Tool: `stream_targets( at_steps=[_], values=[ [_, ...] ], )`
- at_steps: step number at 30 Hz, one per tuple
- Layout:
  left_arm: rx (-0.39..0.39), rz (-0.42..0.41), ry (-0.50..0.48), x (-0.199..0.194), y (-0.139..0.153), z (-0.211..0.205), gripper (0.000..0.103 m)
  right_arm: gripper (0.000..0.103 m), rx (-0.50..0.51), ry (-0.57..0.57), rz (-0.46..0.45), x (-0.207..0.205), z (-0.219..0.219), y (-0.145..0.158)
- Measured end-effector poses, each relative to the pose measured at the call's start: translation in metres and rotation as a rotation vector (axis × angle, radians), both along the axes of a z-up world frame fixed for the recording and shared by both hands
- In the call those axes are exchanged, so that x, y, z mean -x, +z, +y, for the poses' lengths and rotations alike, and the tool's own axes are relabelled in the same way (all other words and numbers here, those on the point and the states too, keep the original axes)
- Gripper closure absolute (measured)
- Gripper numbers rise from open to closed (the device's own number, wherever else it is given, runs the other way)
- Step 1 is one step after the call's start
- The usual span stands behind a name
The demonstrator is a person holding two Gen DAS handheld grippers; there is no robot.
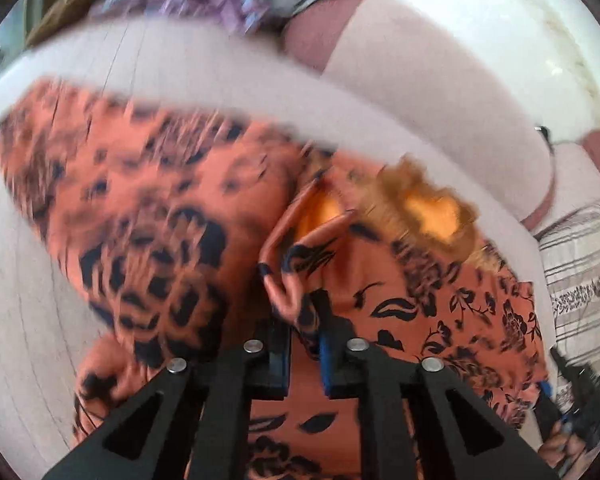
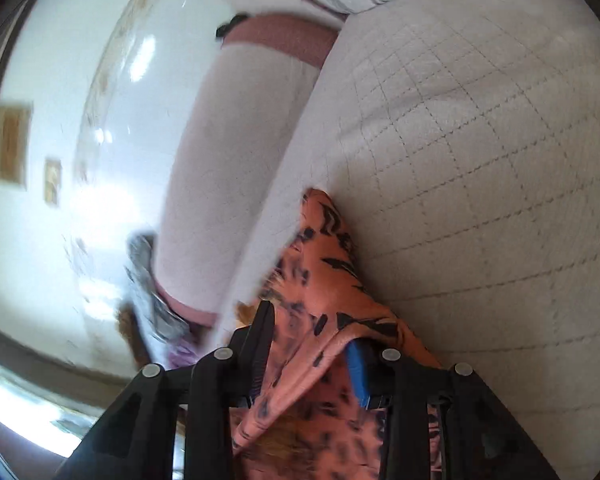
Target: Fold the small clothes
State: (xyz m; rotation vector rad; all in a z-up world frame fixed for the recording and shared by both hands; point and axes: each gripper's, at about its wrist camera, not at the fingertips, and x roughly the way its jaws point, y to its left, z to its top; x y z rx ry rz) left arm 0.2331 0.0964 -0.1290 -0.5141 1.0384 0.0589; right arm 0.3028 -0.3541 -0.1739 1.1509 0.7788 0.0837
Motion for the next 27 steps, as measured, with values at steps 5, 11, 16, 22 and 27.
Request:
stream_targets(
  at_steps=[5, 11, 16, 22, 27],
  values=[
    [0.002, -0.022, 0.006, 0.016, 0.002, 0.012, 0.084, 0.065, -0.036, 0.027, 0.047, 0.005, 0.000, -0.024],
    [-0.107, -0.013, 0.113, 0.020, -0.002, 0.039, 0.101, 0.066, 0.014, 0.025, 0.031, 0.001, -0.008, -0.019],
    [-0.158, -0.028, 0.071, 0.026, 0.013, 0.034, 0.100, 0.037, -0.049, 0.082, 0.015, 0.001, -0.007, -0.032],
    [-0.267, -0.221, -0.055, 0.022, 0.057, -0.022, 0.049, 0.020, -0.050, 0.187, -0.044, 0.006, 0.003, -0.002],
    [-0.374, -0.152, -0.206, -0.014, 0.030, -0.055, 0.049, 0.020, -0.003, 0.258, -0.047, 0.034, -0.008, 0.013]
  ],
)
